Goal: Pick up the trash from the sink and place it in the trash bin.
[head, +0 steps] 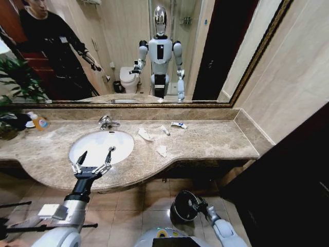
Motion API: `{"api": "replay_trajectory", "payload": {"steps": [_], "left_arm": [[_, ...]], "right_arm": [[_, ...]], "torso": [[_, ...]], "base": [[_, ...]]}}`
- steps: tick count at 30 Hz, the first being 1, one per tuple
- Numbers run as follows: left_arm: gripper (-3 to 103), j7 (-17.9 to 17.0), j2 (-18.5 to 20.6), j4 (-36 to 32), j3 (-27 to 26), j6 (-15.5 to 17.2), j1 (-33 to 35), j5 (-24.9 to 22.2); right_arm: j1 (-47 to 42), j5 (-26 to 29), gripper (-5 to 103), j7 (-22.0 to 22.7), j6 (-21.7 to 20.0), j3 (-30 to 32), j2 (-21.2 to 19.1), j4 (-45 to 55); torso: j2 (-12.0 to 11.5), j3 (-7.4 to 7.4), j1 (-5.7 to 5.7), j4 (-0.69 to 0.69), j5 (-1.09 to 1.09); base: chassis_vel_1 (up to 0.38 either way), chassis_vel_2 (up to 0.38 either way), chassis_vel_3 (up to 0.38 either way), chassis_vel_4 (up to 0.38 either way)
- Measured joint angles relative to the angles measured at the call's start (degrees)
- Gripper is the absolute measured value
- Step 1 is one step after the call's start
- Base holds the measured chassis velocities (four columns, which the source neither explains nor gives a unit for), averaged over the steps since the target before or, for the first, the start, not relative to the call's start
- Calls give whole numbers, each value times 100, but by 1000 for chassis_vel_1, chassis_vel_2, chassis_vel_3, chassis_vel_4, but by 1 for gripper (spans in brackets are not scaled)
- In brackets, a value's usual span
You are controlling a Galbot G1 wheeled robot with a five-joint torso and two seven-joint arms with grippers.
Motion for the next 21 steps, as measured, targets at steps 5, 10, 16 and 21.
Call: {"api": "replay_trajectory", "payload": {"steps": [5,10,16,21], "left_arm": [[100,0,0,0,0,0,0,0],[100,0,0,0,0,0,0,0],[100,0,0,0,0,0,0,0],[100,0,0,0,0,0,0,0]], "right_arm": [[-207,299,90,-46,109,99,-176,729],[-553,1083,100,-632,155,552,-635,2368],[-823,1884,100,-762,-814,1309,-861,4473],[-910,2213,100,-163,-1420,1303,-1004,5510]], "torso": [[0,0,0,0,3],[0,0,0,0,-1],[0,0,0,1,-1],[0,0,0,0,-1]], "base": [[0,0,0,0],[0,0,0,0],[0,0,0,0],[0,0,0,0]]}}
